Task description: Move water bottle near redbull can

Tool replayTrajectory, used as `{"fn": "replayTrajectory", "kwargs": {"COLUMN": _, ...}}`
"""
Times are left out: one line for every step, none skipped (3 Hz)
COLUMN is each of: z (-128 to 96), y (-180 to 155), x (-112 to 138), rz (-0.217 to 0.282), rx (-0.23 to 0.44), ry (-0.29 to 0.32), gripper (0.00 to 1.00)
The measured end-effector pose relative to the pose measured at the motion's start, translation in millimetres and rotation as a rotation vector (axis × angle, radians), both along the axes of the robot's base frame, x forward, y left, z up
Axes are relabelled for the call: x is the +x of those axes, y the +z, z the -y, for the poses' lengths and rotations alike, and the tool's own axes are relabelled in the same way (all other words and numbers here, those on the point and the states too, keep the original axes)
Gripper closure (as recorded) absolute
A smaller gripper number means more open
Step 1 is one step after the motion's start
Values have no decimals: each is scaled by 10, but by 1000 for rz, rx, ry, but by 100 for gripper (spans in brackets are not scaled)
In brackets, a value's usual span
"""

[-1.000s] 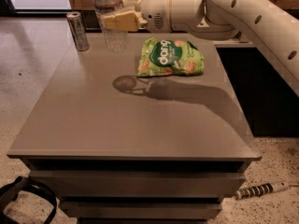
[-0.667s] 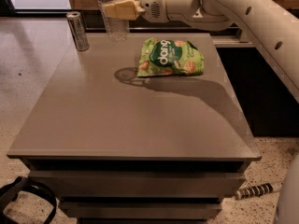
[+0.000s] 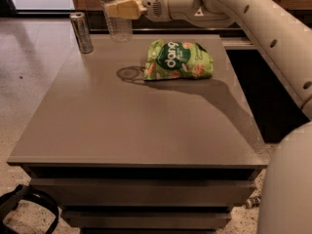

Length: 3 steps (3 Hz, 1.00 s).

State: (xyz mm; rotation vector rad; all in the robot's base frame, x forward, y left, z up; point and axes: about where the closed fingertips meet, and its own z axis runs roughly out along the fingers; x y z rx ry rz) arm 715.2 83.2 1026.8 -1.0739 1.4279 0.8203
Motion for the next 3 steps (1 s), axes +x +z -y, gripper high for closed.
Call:
{"fn": "replayTrajectory", "kwargs": {"z": -62, "y": -215, "x": 364, "rz": -55, "rx": -17, "ry": -29, "gripper": 100}}
{"fn": "replayTrajectory", "kwargs": {"z": -76, "y": -440, "x": 621, "rz": -96, "rx": -9, "ry": -58, "gripper": 100}}
{"fn": "replayTrajectory", "kwargs": {"z": -201, "y": -602, "x": 730, "rz": -100, "rx": 2, "ry": -76, "gripper": 100}}
